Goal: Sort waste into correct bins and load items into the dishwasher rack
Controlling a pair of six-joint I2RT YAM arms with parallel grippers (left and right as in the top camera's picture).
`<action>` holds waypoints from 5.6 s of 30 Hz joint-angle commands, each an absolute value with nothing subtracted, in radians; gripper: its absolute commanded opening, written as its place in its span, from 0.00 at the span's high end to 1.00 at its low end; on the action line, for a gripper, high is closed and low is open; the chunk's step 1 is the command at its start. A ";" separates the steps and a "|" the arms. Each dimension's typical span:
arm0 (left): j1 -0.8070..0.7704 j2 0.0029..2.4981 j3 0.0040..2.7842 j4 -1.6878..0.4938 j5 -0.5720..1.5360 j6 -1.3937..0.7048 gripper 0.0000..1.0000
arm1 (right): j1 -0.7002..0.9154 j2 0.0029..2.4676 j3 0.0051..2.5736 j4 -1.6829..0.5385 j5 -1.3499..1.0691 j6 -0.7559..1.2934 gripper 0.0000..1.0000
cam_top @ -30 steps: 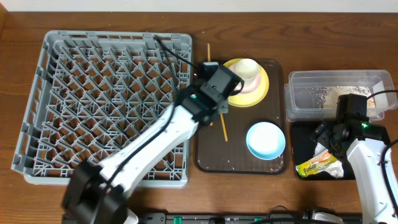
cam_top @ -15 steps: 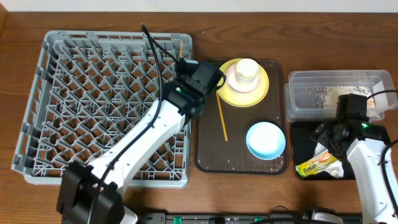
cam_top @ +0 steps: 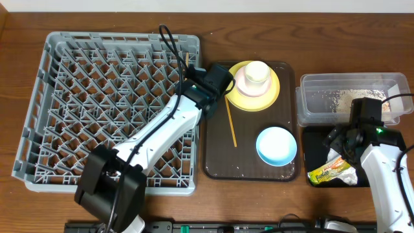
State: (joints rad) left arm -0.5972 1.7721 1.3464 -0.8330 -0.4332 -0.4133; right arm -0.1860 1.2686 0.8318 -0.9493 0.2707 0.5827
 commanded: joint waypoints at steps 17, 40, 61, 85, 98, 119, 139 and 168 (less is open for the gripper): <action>-0.594 1.776 1.325 -0.834 -0.474 -0.404 0.61 | -0.193 1.261 0.849 -0.950 0.295 0.579 0.01; -0.704 1.643 1.341 -0.744 -0.011 -0.631 0.63 | -0.193 1.261 0.849 -0.950 0.295 0.579 0.01; -0.776 2.039 1.341 -0.527 -0.020 -0.671 0.69 | -0.193 1.261 0.849 -0.950 0.295 0.579 0.01; -0.776 1.985 1.341 -0.641 -0.194 -0.667 0.94 | -0.193 1.261 0.849 -0.950 0.295 0.579 0.01; -0.775 1.611 1.341 -0.689 -0.255 -0.572 0.93 | -0.193 1.261 0.849 -0.950 0.295 0.579 0.01; -0.524 1.526 1.341 -0.954 -0.427 -0.489 0.91 | -0.193 1.261 0.849 -0.950 0.295 0.579 0.01; -0.494 1.695 1.264 -0.907 -0.439 -0.377 0.83 | -0.193 1.261 0.849 -0.950 0.295 0.579 0.01; -0.539 1.568 1.434 -0.793 0.276 -0.449 0.77 | -0.193 1.261 0.849 -0.950 0.295 0.579 0.01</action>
